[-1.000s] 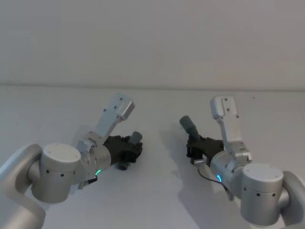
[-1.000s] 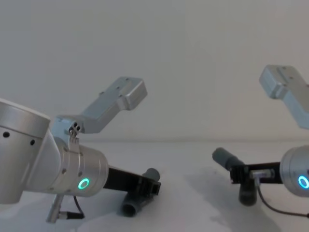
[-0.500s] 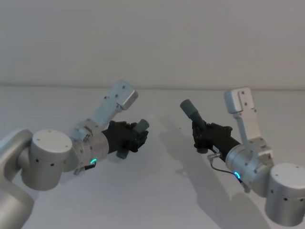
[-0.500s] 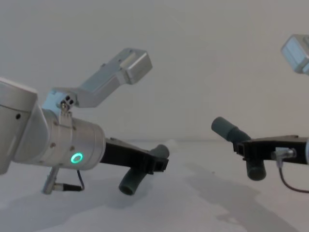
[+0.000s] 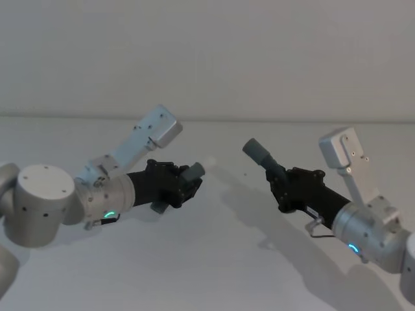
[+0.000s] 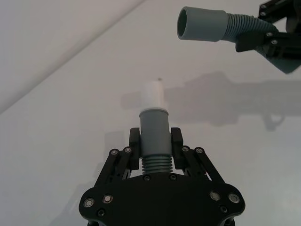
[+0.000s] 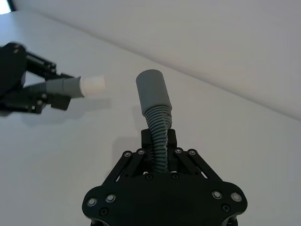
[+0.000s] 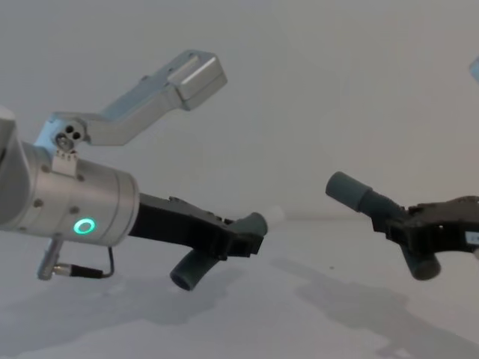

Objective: Use both hands to pick up one end of the pipe from the table, align the ends, and insert them.

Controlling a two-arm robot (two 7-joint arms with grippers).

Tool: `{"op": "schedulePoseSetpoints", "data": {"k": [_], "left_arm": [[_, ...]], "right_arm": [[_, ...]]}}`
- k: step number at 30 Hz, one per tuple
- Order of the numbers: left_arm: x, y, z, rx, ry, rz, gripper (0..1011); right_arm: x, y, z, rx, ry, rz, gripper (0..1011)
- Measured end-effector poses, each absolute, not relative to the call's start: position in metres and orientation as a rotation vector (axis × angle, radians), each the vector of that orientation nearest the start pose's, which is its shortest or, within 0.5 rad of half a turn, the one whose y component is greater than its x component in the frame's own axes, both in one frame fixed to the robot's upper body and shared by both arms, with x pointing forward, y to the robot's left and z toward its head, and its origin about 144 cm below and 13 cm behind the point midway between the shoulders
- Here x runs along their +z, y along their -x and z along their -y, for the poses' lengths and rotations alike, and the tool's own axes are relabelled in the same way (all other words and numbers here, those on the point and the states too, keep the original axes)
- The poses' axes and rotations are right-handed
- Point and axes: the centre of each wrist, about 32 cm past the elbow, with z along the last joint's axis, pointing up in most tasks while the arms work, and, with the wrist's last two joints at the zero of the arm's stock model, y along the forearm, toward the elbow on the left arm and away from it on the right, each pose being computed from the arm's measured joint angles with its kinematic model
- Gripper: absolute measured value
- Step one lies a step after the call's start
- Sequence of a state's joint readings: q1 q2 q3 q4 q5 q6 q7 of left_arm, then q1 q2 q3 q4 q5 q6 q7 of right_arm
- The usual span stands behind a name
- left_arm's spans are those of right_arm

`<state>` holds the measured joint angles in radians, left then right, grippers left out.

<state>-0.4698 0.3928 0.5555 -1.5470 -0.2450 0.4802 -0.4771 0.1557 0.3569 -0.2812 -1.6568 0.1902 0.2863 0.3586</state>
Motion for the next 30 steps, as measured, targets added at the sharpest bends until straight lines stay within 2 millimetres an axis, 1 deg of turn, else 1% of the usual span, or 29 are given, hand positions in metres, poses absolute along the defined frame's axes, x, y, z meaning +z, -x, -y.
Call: {"op": "schedulePoseSetpoints", "data": {"k": [3, 4, 5, 8, 10, 14, 22, 30], "left_arm": [[1.254, -0.538, -0.192, 0.653, -0.446, 0.021, 375], [1.255, -0.538, -0.193, 0.643, -0.451, 0.020, 375], [1.256, -0.538, -0.196, 0.630, -0.460, 0.020, 375], [1.259, -0.537, -0.200, 0.606, -0.477, 0.019, 372], [1.261, -0.537, -0.204, 0.586, -0.491, 0.018, 372], [1.264, -0.537, -0.210, 0.548, -0.517, 0.019, 375], [1.271, -0.539, -0.219, 0.458, -0.560, 0.024, 375], [1.274, -0.542, -0.223, 0.379, -0.581, 0.033, 372]], "right_arm": [[1.202, -0.486, 0.250, -0.899, 0.268, 0.069, 145], [1.202, -0.486, 0.250, -0.899, 0.268, 0.069, 145], [1.200, -0.485, 0.256, -0.880, 0.275, 0.087, 145], [1.199, -0.484, 0.263, -0.849, 0.278, 0.114, 145], [1.197, -0.483, 0.273, -0.812, 0.285, 0.142, 145], [1.196, -0.482, 0.283, -0.763, 0.291, 0.170, 145], [1.196, -0.481, 0.302, -0.656, 0.306, 0.206, 145], [1.203, -0.482, 0.316, -0.550, 0.350, 0.238, 145]]}}
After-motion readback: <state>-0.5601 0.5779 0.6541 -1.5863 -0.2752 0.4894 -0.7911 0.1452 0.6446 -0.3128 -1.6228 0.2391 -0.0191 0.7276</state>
